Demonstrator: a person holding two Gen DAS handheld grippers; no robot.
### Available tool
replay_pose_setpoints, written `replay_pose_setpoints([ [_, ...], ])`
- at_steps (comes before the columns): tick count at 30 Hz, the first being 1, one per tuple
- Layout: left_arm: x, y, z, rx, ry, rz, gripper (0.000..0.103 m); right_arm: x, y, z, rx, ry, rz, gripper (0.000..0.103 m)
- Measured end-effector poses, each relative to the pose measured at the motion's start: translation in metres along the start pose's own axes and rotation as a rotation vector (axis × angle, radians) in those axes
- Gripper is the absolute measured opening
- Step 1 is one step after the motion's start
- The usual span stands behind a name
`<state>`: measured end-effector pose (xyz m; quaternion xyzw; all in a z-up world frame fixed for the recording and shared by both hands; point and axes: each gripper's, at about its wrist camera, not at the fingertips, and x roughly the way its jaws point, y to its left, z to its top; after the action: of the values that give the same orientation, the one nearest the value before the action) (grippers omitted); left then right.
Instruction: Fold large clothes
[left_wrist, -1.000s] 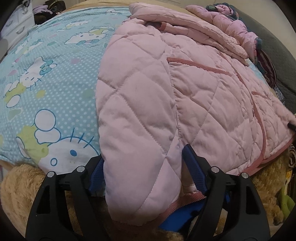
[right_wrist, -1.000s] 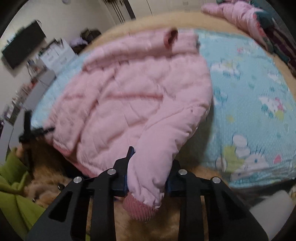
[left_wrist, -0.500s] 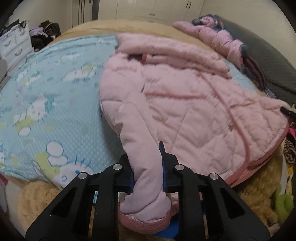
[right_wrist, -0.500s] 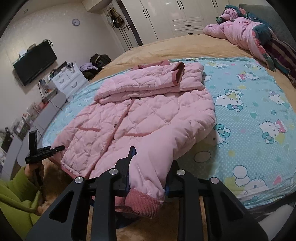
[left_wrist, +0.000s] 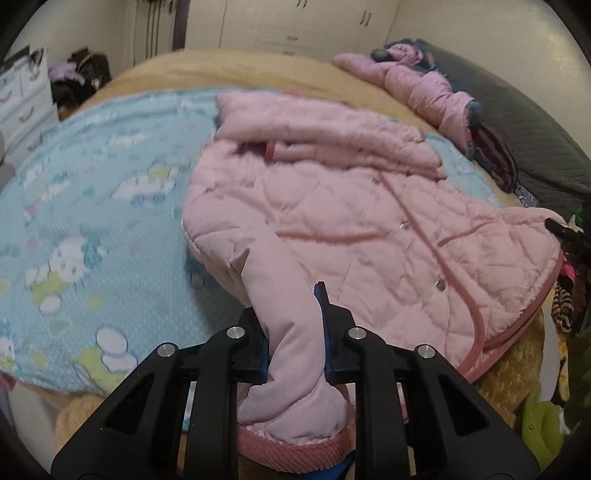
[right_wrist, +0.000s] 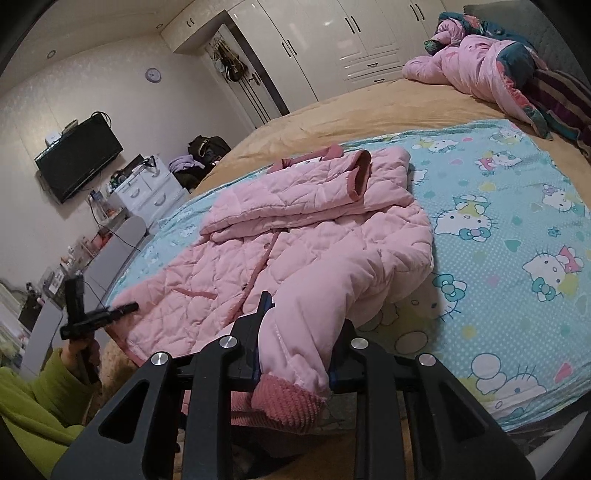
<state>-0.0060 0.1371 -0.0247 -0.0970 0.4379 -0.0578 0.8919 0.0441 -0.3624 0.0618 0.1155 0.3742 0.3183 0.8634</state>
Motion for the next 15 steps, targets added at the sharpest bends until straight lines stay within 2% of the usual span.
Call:
replay_pose_setpoints([
  [2, 0.008, 0.004, -0.011, -0.017, 0.048, -0.016, 0.023, -0.001, -0.002, 0.000, 0.011, -0.002, 0.005, 0.023],
  [4, 0.014, 0.005, -0.023, -0.021, 0.083, -0.007, 0.039, -0.001, -0.003, -0.001, 0.018, -0.004, 0.005, 0.023],
  [9, 0.018, 0.016, -0.044, -0.070, 0.127, -0.009, 0.041, -0.005, -0.001, 0.003, 0.020, -0.017, 0.011, 0.023],
  [11, 0.018, 0.019, -0.047, -0.082, 0.138, -0.005, 0.028, -0.005, 0.000, 0.008, 0.016, -0.025, 0.011, 0.023],
  [12, 0.016, 0.020, -0.047, -0.085, 0.136, -0.009, 0.018, -0.005, 0.000, 0.009, 0.016, -0.028, 0.015, 0.023],
  [15, 0.005, 0.023, -0.038, -0.097, 0.091, -0.044, 0.009, -0.004, 0.004, 0.016, 0.006, -0.034, 0.018, 0.023],
])
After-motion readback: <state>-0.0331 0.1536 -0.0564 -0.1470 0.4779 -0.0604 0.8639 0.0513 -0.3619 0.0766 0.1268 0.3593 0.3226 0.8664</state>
